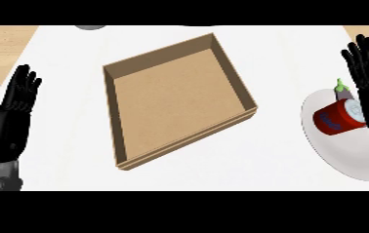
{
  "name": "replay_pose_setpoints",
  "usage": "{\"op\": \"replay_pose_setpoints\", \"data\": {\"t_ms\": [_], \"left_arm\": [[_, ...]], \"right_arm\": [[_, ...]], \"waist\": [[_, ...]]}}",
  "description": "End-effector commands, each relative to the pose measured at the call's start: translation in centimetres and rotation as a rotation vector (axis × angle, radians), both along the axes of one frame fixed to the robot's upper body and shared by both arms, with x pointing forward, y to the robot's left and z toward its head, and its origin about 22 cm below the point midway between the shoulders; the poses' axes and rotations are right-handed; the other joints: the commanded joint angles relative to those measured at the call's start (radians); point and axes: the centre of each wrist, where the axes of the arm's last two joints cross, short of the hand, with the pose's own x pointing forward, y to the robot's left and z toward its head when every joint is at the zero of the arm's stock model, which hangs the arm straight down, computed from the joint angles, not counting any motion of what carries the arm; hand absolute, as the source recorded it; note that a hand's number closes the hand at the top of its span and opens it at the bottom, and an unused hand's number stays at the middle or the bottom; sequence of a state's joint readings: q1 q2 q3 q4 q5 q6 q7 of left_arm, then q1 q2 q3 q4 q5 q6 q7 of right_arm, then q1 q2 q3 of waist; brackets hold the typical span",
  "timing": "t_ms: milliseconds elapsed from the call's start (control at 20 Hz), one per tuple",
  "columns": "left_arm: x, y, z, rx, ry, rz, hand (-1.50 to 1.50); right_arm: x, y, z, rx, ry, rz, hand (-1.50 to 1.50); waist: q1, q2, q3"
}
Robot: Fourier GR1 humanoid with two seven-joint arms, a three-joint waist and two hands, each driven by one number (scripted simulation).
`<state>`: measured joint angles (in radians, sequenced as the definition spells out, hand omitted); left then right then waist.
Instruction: Pick the can from the plate and place it in the cardboard box
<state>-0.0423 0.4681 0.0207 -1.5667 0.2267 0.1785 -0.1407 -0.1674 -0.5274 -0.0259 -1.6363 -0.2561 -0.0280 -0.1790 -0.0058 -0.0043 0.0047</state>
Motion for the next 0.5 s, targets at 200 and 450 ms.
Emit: {"op": "replay_pose_setpoints", "data": {"t_ms": [200, 450], "left_arm": [[-0.3, 3.4, -0.7, 0.223, 0.174, 0.161, 0.00], [-1.2, 3.2, -3.0, 0.224, 0.295, 0.175, 0.00]], "right_arm": [[0.0, -4.0, -3.3, 0.183, 0.209, 0.409, -1.50], [-1.1, -7.4, -0.4, -0.397, 0.164, 0.502, -1.50]], "waist": [[0.020, 0.031, 0.005], [0.013, 0.043, 0.010]]}}
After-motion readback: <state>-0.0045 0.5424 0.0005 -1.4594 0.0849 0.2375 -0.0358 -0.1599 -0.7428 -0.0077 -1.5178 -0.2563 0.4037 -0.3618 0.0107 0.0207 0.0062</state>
